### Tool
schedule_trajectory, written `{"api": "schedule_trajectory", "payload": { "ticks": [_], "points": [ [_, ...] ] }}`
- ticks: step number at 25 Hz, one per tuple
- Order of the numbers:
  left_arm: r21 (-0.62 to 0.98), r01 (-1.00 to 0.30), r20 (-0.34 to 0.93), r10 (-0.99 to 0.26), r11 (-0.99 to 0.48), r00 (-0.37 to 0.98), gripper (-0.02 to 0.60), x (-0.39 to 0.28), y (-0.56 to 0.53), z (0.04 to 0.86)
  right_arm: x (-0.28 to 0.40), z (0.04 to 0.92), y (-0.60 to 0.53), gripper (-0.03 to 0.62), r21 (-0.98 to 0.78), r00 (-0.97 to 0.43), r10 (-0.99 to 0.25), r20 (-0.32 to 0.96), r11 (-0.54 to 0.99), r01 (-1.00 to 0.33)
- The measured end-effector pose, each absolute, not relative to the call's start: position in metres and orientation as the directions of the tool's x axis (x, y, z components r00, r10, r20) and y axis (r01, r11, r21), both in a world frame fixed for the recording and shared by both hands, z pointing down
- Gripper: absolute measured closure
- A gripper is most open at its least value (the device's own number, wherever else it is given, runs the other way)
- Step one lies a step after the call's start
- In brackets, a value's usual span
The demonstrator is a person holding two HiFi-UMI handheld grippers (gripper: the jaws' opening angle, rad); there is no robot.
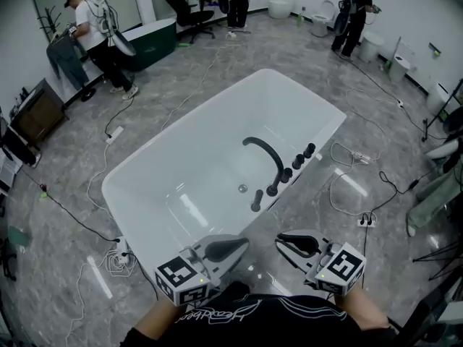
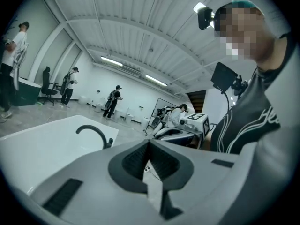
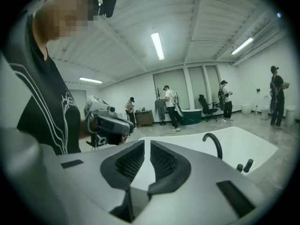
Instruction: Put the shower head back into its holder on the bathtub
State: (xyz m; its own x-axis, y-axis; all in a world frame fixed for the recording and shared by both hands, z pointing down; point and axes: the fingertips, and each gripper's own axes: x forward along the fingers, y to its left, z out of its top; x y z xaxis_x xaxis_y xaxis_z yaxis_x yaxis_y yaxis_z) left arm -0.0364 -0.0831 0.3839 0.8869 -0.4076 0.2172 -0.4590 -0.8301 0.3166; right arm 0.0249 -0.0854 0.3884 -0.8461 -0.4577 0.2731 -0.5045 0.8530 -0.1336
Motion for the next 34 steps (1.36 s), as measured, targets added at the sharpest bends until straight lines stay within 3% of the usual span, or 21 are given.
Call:
{"api": "schedule_trajectory", "payload": {
  "ticks": [4, 8, 34],
  "points": [
    [0.303, -0.403, 0.204, -0.354, -0.864, 0.913, 0.577, -0.001, -0.033, 0.364, 0.044, 0.366, -0.037, 0.563, -0.224, -0.880, -0.433, 0.193, 0.854, -0.470],
    [0.282, -0.391, 0.201, -0.345, -0.876, 0.917, 0.577, 0.025, 0.005, 0.356, 0.066, 0.366, -0.002, 0.579, -0.272, -0.873, -0.447, 0.194, 0.830, -0.486],
    [0.191, -0.372, 0.219, -0.330, -0.908, 0.918, 0.577, 0.073, 0.070, 0.333, 0.105, 0.329, 0.057, 0.580, -0.289, -0.886, -0.459, 0.065, 0.841, -0.457]
  ]
}}
